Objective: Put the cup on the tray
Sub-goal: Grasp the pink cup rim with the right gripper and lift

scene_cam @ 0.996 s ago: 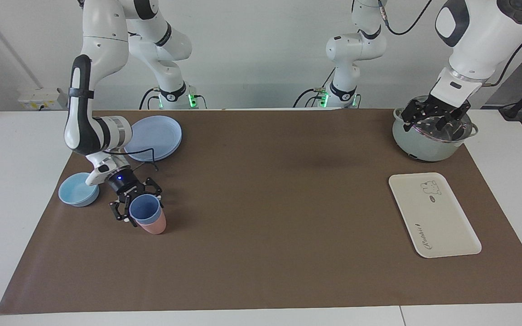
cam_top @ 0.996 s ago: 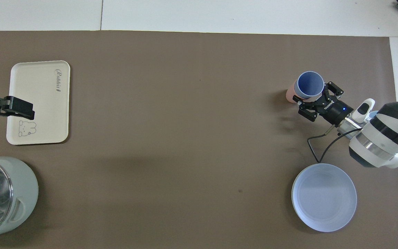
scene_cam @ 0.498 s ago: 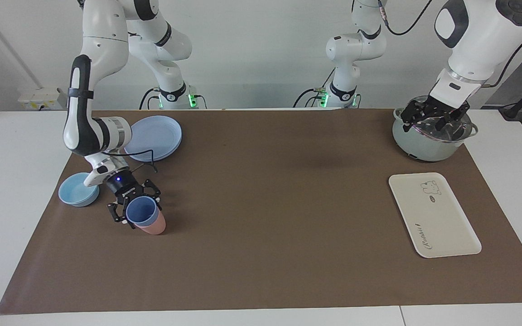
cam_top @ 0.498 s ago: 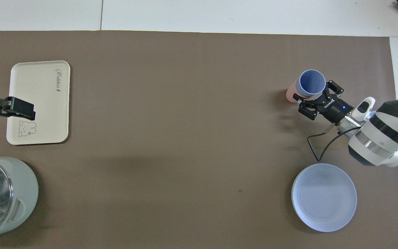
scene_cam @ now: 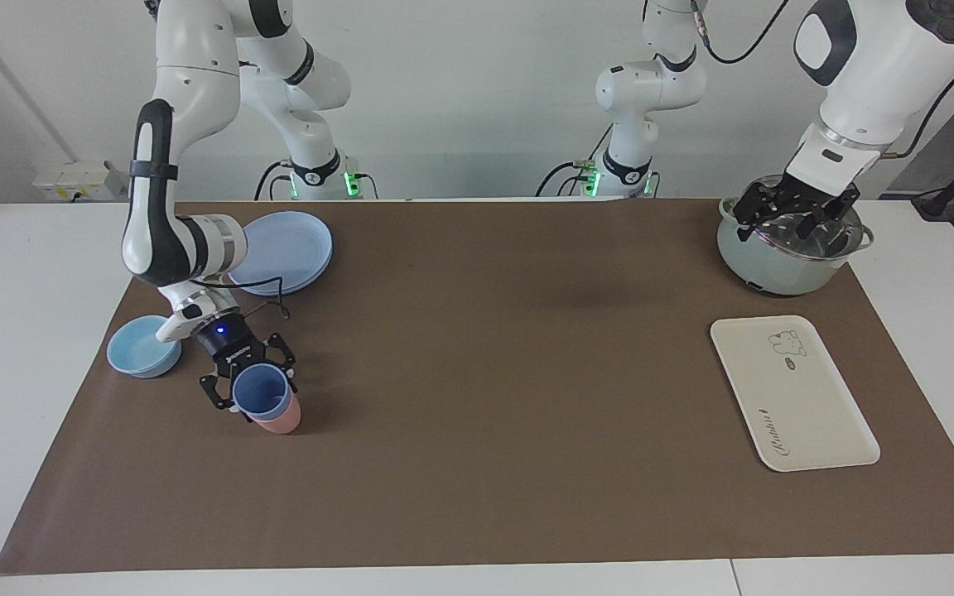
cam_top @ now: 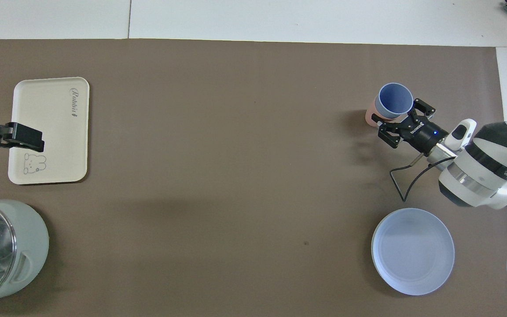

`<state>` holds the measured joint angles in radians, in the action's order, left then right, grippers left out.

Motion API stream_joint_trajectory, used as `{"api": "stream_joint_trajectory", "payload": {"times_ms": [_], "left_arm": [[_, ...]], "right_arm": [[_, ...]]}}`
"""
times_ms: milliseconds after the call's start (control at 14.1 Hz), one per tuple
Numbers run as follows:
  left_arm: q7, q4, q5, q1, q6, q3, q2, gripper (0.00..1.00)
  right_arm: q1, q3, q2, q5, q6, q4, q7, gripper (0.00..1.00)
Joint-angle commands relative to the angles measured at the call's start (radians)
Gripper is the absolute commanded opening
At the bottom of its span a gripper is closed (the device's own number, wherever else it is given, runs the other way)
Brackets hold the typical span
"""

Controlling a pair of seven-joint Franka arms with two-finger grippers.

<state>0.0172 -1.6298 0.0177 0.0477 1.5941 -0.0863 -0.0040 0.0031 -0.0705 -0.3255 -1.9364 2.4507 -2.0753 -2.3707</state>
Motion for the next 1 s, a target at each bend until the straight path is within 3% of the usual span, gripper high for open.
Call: {"api": "stream_joint_trajectory", "payload": {"times_ms": [0,142,356,640,924], "left_arm": [[-0.002,-0.048,-0.015,-0.014,0.027,0.005,-0.037,1.0],[-0.002,-0.05,-0.013,-0.029,0.017,0.0,-0.04,1.0],[0.012,-0.058,-0.015,-0.052,0.027,-0.003,-0.042,1.0],[-0.002,-0.122,-0.019,-0.117,0.085,-0.004,-0.07,1.0],[-0.005,-0.214,-0.03,-0.152,0.15,-0.004,-0.113,1.0]], "right_arm": [[0.101,0.008,0.1,0.086,0.18,0.001,0.18,0.0],[0.167,0.008,0.144,0.222,0.26,0.001,0.33,0.0],[0.186,0.008,0.172,0.416,0.265,-0.002,0.43,0.0],[0.186,0.008,0.232,0.64,0.246,-0.032,0.531,0.0],[0.183,0.001,0.29,0.946,0.128,-0.039,0.739,0.0]]}}
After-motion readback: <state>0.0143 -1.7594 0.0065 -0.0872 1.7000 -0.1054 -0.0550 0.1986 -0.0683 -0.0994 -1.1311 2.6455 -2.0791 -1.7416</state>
